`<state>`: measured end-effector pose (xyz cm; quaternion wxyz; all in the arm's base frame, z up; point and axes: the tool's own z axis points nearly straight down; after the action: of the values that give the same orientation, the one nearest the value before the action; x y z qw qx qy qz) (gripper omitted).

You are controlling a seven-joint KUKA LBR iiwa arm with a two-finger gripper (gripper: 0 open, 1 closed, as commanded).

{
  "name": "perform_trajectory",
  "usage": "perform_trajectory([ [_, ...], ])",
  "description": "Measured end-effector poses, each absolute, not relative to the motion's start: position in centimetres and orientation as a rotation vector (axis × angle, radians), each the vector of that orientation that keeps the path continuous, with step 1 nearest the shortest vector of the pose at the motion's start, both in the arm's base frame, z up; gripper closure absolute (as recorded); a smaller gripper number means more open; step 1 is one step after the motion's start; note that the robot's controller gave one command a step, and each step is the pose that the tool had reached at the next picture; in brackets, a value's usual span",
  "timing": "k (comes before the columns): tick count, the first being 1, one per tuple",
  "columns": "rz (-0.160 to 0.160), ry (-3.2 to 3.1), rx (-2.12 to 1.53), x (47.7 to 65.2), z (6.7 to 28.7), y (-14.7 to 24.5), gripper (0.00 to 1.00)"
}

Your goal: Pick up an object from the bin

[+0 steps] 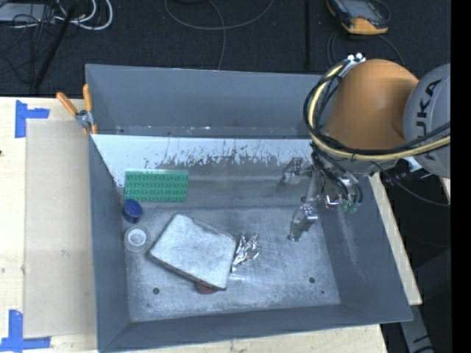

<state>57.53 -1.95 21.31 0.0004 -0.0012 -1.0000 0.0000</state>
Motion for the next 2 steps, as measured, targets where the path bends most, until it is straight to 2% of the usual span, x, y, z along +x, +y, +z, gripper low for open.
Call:
perform_trajectory([
  [1,-0.001,-3.143,-0.004,53.7,7.1,-1.3,0.00],
  [2,0.001,-3.144,0.042,55.5,7.2,2.9,0.00],
])
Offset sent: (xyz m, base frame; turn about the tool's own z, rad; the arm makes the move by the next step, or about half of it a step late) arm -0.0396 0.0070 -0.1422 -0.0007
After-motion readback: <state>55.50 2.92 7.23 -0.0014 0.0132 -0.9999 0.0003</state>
